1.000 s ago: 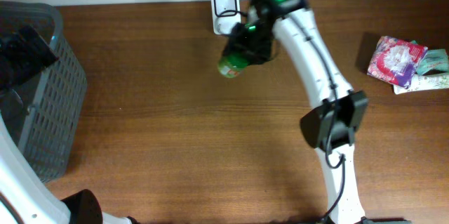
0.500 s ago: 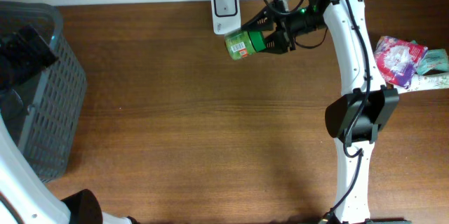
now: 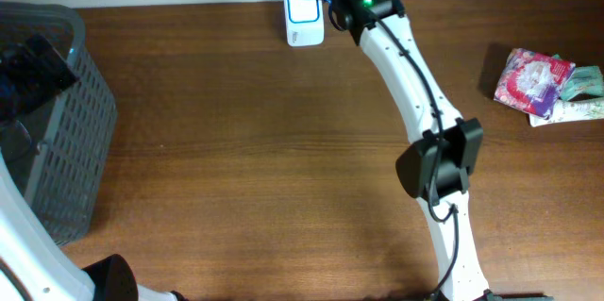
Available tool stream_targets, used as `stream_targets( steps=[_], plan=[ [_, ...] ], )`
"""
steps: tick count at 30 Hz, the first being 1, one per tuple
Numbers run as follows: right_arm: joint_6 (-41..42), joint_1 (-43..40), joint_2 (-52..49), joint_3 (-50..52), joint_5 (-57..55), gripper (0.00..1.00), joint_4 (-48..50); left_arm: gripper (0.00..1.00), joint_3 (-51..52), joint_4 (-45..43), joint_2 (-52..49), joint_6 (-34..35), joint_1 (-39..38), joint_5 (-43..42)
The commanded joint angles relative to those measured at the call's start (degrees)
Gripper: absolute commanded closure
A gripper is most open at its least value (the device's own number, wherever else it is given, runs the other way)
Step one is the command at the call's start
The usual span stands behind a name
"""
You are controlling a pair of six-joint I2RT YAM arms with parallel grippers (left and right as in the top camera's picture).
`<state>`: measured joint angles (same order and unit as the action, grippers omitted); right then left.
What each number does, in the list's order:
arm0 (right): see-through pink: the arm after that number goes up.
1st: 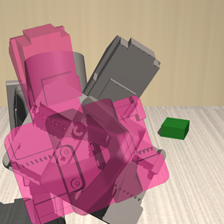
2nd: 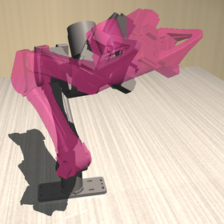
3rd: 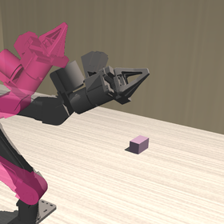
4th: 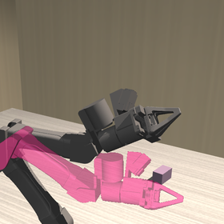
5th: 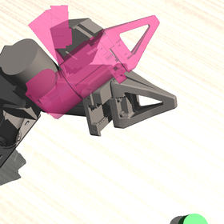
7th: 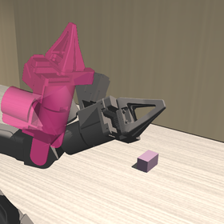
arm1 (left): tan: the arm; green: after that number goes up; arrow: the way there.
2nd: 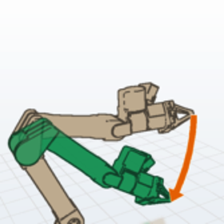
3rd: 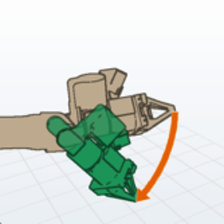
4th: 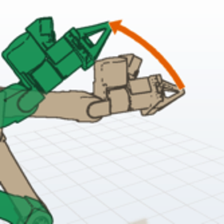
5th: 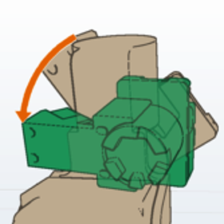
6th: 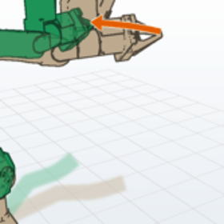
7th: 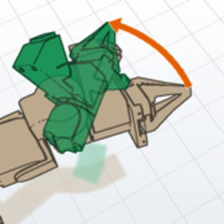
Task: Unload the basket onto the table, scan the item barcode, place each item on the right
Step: 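Lift the green-lidded jar and hold it at the scanner, then carry the jar to the right edge and set it down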
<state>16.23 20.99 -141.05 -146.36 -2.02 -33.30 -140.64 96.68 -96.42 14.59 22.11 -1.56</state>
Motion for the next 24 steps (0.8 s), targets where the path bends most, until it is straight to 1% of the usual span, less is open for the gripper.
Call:
stream_targets(
  steps=[1, 3, 4, 7, 9, 10, 12, 14, 15, 17, 19, 21, 22, 24],
  plan=[
    [-7.1, -0.1, -6.1, -0.8, -1.7, 0.52, 9.3, 0.01, -0.1, 0.0, 0.4, 0.5, 0.2, -0.2],
    [-8.5, 0.0, -8.6, -0.8, -1.7, 0.53, 15.8, 0.01, -0.1, 0.0, 0.4, 0.5, 0.2, -0.2],
    [-8.5, 0.0, -9.4, -0.8, -1.7, 0.53, 17.0, 0.01, -0.1, 0.0, 0.4, 0.5, 0.2, -0.2],
    [-8.5, -0.1, -9.4, -0.8, -1.7, 0.53, 18.8, 0.01, -0.1, 0.0, 0.4, 0.5, 0.2, -0.2],
    [-8.2, -0.8, -7.8, -1.0, -1.7, 0.53, 17.7, 0.01, -0.1, 0.0, 0.4, 0.5, 0.2, -0.2],
    [-6.8, -1.4, -6.3, -1.0, -1.7, 0.53, 15.5, 0.01, -0.1, 0.0, 0.4, 0.5, 0.2, -0.2],
    [-4.8, -3.6, -2.0, -1.0, -1.5, 0.53, 6.7, 0.01, -0.1, 0.0, 0.4, 0.5, 0.2, -0.2],
    [-4.8, -7.0, 1.2, -1.0, -1.5, 0.53, -6.6, 0.01, -0.1, 0.0, 0.4, 0.5, 0.2, -0.2],
    [-4.8, -8.8, 1.6, -1.0, -1.5, 0.53, -11.4, 0.01, -0.1, 0.0, 0.4, 0.5, 0.2, -0.2],
    [-4.8, -14.5, 1.6, -0.9, -1.5, 0.55, -22.3, 0.01, -0.1, 0.0, 0.4, 0.5, 0.2, -0.2],
    [-4.8, -20.2, 1.6, -0.9, -1.5, 0.54, -29.9, 0.01, -0.1, 0.0, 0.4, 0.5, 0.2, -0.2],
    [-4.8, -27.1, 0.8, 0.0, -1.3, 0.53, -34.0, 0.01, -0.1, 0.0, 0.4, 0.5, 0.2, -0.2],
    [-4.8, -28.4, 0.8, 1.0, -1.2, 0.53, -33.8, 0.01, -0.1, 0.0, 0.4, 0.5, 0.2, -0.2],
    [-4.8, -31.9, 0.7, 5.1, -1.5, 0.46, -30.3, 0.01, -0.1, 0.0, 0.4, 0.5, 0.2, -0.2]
  ],
)
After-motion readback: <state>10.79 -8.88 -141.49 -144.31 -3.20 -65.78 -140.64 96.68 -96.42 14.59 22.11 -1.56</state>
